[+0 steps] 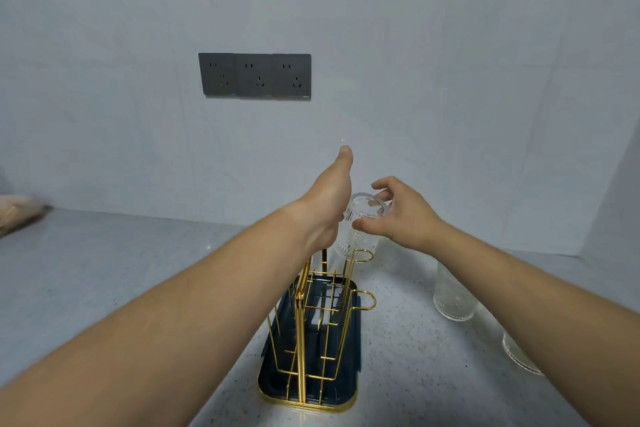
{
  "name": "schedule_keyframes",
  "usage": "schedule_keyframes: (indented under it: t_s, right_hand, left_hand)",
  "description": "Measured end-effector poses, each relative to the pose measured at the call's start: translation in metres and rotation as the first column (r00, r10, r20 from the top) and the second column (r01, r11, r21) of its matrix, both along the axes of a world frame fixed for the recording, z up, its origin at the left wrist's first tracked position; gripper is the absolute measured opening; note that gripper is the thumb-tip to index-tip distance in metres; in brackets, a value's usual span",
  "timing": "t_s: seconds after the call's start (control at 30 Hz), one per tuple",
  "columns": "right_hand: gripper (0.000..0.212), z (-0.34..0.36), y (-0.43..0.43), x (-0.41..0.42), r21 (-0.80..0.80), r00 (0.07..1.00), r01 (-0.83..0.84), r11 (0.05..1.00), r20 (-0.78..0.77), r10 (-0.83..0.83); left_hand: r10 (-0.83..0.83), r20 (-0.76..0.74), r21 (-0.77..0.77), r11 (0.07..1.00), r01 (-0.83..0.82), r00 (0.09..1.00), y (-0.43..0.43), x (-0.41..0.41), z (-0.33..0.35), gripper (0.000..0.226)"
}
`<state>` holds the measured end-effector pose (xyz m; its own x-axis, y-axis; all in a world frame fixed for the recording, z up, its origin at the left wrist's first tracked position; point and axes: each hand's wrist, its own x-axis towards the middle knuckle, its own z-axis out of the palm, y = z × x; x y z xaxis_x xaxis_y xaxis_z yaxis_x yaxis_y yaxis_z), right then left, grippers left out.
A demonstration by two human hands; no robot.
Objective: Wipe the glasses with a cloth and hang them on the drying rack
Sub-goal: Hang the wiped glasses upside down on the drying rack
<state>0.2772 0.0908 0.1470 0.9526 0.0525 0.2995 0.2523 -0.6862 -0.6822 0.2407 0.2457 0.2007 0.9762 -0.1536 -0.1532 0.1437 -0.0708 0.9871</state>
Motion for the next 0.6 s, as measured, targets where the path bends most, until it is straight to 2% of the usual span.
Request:
schedule_keyframes:
  t_s: [0.13, 0.6]
  right_hand:
    - [0.086, -0.009, 0.002, 0.003, -0.021, 1.0, -0.014, 1.0, -0.028, 0.013]
    - [0.087, -0.028, 0.004, 0.012, -0.008, 0.996, -0.039, 0.999, -0.079, 0.038]
  left_hand:
    - [-0.005, -0.033, 0.056, 0.998, 0.006, 0.999, -0.003, 0.004, -0.008, 0.081]
    - [0.02, -0.123, 0.075, 0.997, -0.011, 0.992, -0.012, 0.008, -0.018, 0.075]
